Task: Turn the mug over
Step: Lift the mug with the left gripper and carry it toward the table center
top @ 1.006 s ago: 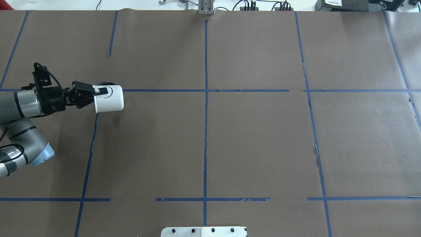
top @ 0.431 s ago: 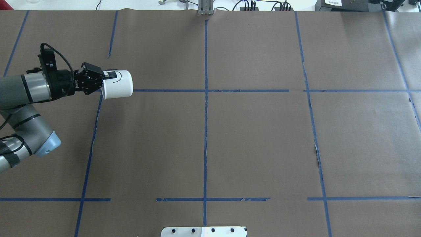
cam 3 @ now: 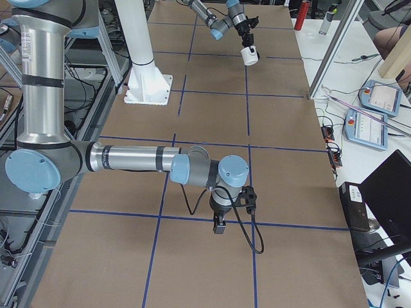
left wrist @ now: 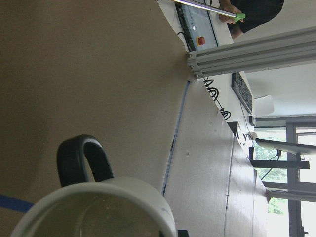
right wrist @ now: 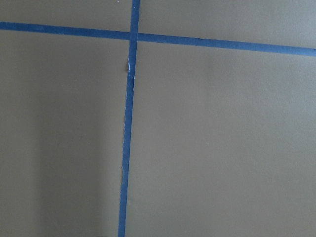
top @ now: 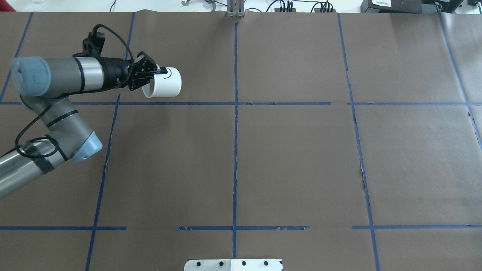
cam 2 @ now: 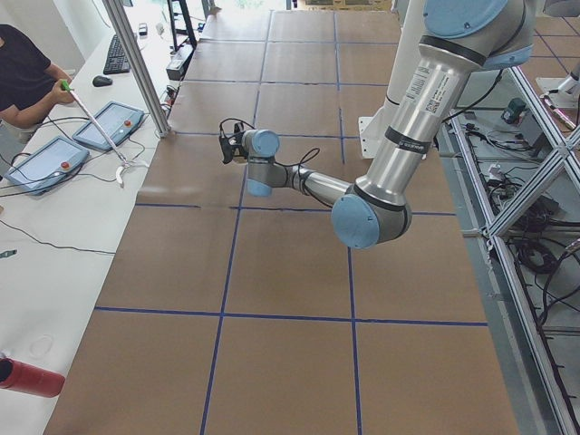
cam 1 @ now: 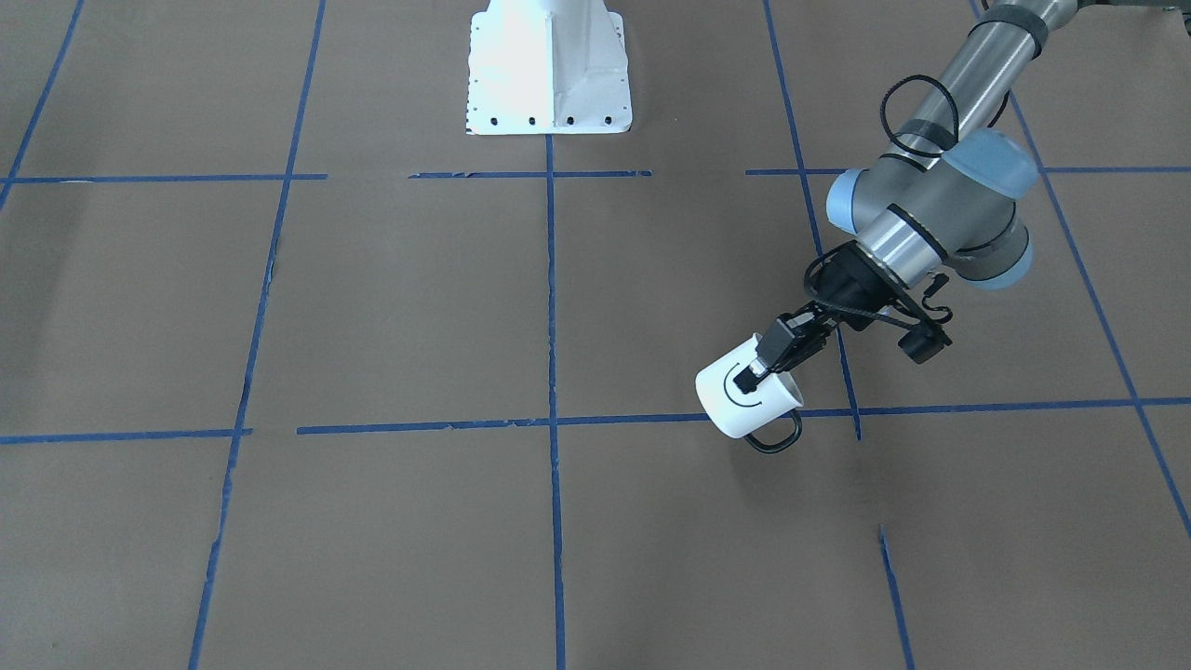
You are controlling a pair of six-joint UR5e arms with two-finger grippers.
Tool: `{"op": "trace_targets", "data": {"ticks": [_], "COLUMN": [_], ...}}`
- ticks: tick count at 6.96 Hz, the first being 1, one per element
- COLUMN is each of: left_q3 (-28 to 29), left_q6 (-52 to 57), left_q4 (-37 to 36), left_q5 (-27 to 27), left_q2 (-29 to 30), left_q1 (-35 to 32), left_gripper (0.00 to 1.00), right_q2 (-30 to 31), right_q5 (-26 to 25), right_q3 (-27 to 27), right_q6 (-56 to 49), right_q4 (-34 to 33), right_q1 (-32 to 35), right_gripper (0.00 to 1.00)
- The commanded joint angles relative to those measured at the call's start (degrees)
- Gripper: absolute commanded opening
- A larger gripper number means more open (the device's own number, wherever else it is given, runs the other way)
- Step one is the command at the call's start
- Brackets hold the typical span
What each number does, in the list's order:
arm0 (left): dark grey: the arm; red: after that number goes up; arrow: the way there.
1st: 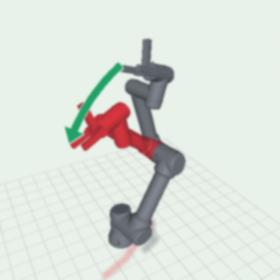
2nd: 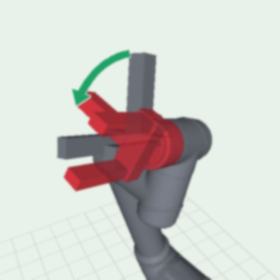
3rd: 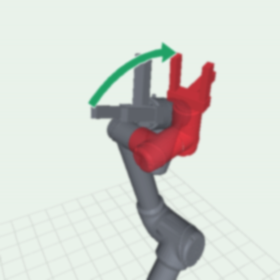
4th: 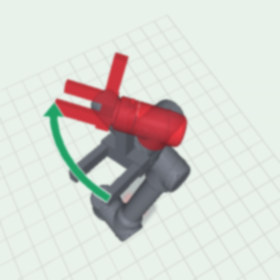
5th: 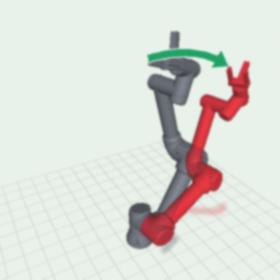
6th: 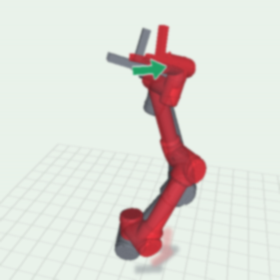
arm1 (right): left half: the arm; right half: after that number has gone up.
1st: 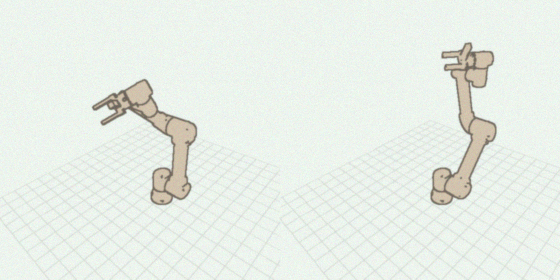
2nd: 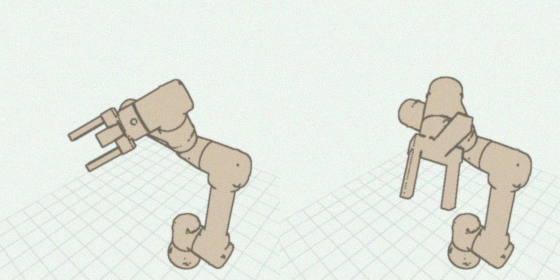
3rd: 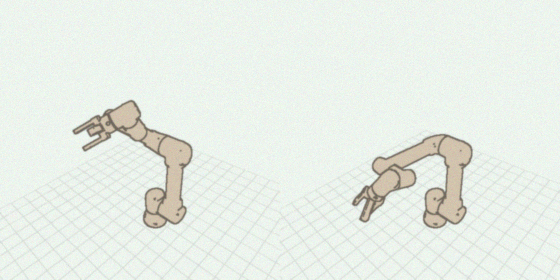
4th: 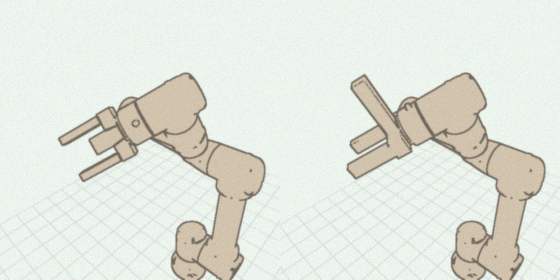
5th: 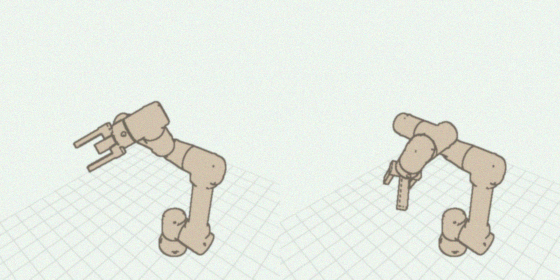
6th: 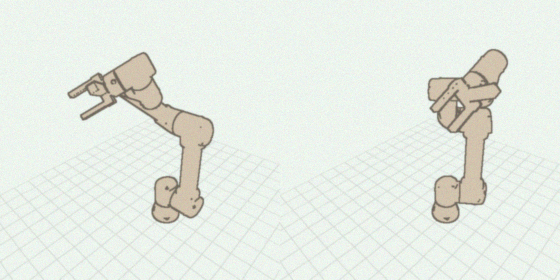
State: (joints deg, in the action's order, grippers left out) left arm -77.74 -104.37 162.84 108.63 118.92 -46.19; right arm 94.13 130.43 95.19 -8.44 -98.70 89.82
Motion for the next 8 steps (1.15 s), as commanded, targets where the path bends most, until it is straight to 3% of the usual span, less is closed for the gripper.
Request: {"op": "trace_targets", "data": {"ticks": [1,3,4,6,8], "left_q3": [-3.0,-2.9,-1.8,4.9,7.0], "left_q6": [4.4,10.2,12.8,13.1,17.4], "left_q4": [-24.0,-47.0,-57.1,-64.9,-71.7], "left_q5": [-0.5,-3.5,-9.2,-12.3,-13.0], "left_q2": [8.6,17.9,22.8,28.5,31.2], "left_q1": [3.5,8.0,11.1,14.7,16.1], "left_gripper": [0.0,0.0,0.0,0.0,0.0], "right_q2": [0.0,0.0,0.0,0.0,0.0], "right_q5": [0.0,0.0,0.0,0.0,0.0], "right_q3": [0.0,0.0,0.0,0.0,0.0], "right_q6": [0.0,0.0,0.0,0.0,0.0], "right_q4": [0.0,0.0,0.0,0.0,0.0], "right_q1": [0.0,0.0,0.0,0.0,0.0], "right_gripper": [1.0,1.0,1.0,1.0,1.0]}}
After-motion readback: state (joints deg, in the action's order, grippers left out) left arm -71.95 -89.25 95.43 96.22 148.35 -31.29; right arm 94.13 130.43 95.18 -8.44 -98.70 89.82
